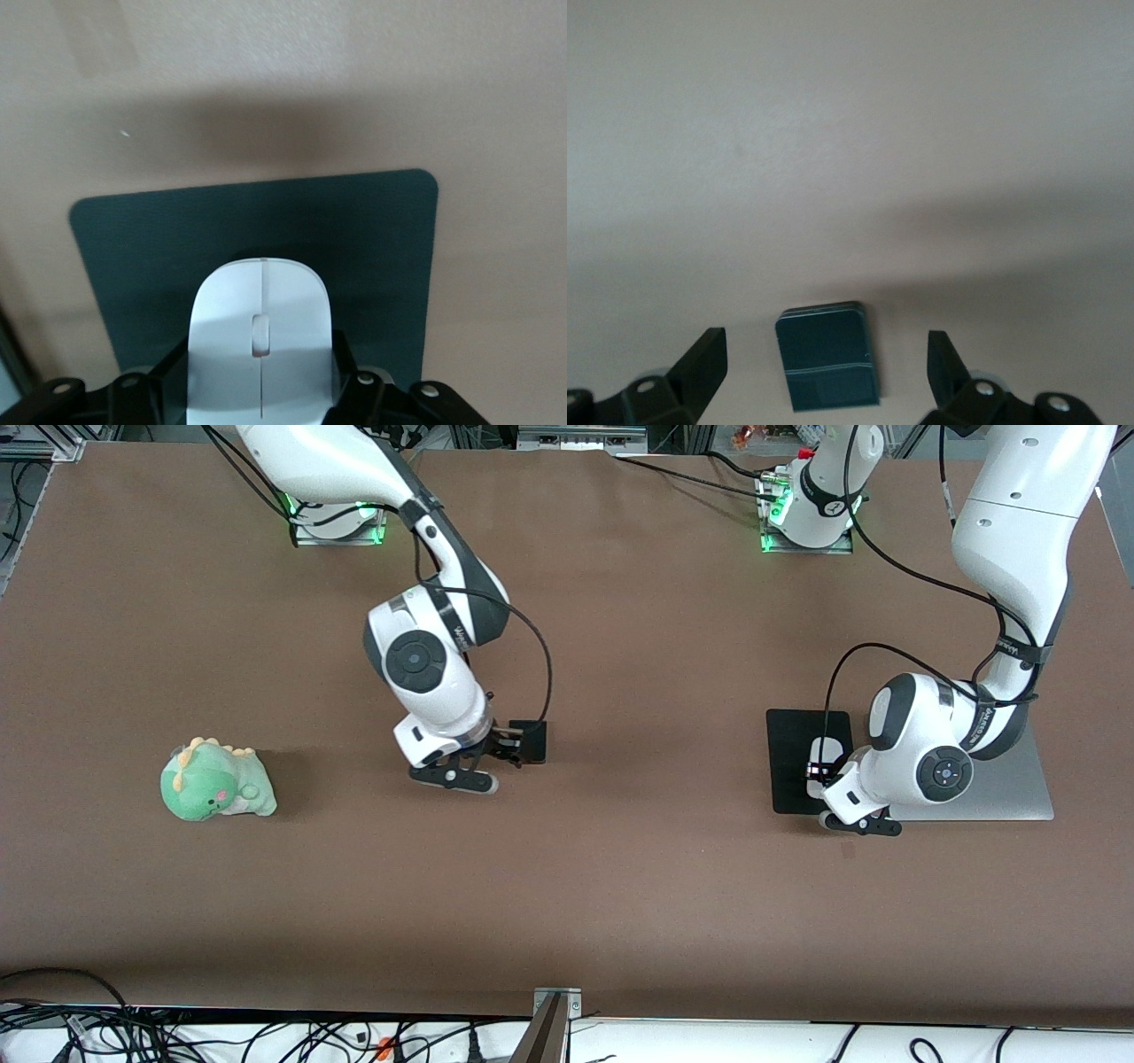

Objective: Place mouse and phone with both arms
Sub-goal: 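Lower the mouse onto the pad while the right gripper grasps the phone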

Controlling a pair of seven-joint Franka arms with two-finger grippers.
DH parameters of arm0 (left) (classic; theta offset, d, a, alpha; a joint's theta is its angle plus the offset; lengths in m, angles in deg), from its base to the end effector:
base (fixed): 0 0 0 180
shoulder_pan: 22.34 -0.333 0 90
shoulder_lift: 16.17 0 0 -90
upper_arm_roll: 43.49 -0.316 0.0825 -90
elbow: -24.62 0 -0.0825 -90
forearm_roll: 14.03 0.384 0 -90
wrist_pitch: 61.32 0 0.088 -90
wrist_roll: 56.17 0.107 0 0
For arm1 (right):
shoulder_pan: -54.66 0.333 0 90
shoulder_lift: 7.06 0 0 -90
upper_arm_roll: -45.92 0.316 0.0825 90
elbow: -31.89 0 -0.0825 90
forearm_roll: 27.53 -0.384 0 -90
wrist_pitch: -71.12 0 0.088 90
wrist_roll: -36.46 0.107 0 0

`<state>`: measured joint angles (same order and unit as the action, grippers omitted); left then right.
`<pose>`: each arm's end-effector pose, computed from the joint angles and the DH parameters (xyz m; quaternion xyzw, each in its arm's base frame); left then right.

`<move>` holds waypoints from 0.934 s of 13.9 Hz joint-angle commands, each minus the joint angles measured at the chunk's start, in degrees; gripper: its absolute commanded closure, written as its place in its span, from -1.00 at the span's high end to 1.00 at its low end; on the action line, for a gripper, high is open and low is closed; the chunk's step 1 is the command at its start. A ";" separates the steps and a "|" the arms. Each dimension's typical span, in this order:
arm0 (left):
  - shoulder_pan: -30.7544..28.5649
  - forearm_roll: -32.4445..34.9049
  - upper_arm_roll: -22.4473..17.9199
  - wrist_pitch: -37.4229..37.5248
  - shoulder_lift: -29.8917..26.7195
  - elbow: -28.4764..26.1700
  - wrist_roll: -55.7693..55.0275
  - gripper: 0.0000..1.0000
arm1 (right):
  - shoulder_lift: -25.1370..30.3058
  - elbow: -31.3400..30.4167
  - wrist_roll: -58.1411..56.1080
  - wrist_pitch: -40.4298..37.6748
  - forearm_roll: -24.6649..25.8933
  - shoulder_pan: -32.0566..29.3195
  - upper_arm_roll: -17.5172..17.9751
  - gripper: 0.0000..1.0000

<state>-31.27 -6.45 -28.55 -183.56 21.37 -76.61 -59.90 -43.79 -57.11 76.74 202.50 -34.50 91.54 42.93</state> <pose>0.6281 -0.0512 0.1829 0.9898 -0.0469 -0.1329 0.0197 0.5873 0.4047 0.2824 -0.9944 0.0875 -0.0204 0.0558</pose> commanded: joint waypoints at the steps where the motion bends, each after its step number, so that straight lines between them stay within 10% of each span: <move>1: -0.30 -1.17 0.62 -2.30 -1.59 -2.92 1.36 -0.55 | -0.71 -4.07 0.50 6.50 -1.12 3.54 -0.61 1.00; 4: -0.21 -1.17 0.62 -3.61 -1.59 -4.06 1.36 -0.18 | -1.94 -7.32 0.42 11.08 -0.33 5.57 -0.88 1.00; 6: -0.13 -1.17 0.62 -3.18 -2.03 -4.07 0.48 0.99 | -2.47 -9.87 -0.20 13.90 0.20 5.84 -1.05 1.00; 13: -0.13 -0.99 0.62 2.41 -10.19 0.13 0.83 1.00 | -4.66 -12.96 -0.02 21.02 1.43 8.38 -1.40 1.00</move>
<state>-31.20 -6.45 -28.15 -185.66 15.91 -77.95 -59.96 -47.52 -69.33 76.63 220.69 -33.93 98.22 42.60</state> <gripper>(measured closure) 0.000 0.000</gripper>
